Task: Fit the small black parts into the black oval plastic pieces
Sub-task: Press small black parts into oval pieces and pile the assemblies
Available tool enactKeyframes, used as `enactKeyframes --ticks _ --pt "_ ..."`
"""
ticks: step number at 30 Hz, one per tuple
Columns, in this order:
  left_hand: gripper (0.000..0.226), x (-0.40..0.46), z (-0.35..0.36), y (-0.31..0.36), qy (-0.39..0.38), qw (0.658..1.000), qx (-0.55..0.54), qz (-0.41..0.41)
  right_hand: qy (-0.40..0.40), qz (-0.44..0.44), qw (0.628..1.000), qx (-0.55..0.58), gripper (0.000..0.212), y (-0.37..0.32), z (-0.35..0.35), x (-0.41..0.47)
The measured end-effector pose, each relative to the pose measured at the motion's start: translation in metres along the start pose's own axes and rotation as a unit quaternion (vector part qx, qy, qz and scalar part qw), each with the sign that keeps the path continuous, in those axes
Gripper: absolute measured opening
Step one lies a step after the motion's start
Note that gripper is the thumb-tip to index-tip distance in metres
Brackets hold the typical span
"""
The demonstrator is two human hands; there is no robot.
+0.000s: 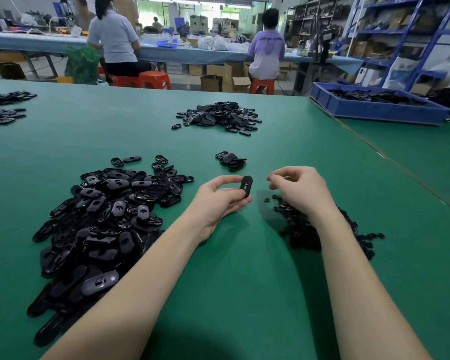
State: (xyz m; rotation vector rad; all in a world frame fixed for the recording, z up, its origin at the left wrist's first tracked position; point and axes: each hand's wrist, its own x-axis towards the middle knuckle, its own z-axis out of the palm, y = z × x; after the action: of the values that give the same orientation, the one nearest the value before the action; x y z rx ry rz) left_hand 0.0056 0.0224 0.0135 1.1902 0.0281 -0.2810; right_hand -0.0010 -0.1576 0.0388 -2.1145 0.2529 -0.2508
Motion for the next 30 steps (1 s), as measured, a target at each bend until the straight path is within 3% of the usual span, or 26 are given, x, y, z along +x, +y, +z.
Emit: enactKeyframes --ticks 3,8,17,19,21,24,30 --pt "0.028 0.000 0.001 -0.001 0.009 1.000 0.015 -0.001 0.001 -0.001 0.991 -0.130 0.012 0.006 -0.004 0.001" --pt "0.033 0.001 0.001 -0.002 0.032 0.999 0.004 0.003 -0.025 0.001 0.971 -0.237 0.013 0.007 0.005 -0.005" --pt "0.011 0.001 -0.001 0.000 0.024 1.000 -0.014 -0.013 0.023 -0.018 0.955 -0.294 0.011 0.007 0.014 -0.009" --pt "0.018 0.002 -0.001 0.000 0.027 0.999 -0.022 -0.015 0.025 -0.027 0.971 -0.235 0.011 0.007 0.017 -0.007" --pt "0.021 0.002 -0.001 0.000 0.033 0.999 -0.029 -0.016 0.011 -0.033 0.996 -0.085 0.014 0.003 0.021 -0.006" --pt "0.018 0.003 -0.002 -0.001 0.037 0.998 -0.041 -0.013 0.003 -0.035 0.997 0.065 0.016 -0.007 0.025 -0.008" --pt "0.015 0.001 -0.002 0.000 0.033 0.998 -0.051 0.003 -0.038 -0.002 0.992 0.123 0.005 -0.010 0.029 -0.013"
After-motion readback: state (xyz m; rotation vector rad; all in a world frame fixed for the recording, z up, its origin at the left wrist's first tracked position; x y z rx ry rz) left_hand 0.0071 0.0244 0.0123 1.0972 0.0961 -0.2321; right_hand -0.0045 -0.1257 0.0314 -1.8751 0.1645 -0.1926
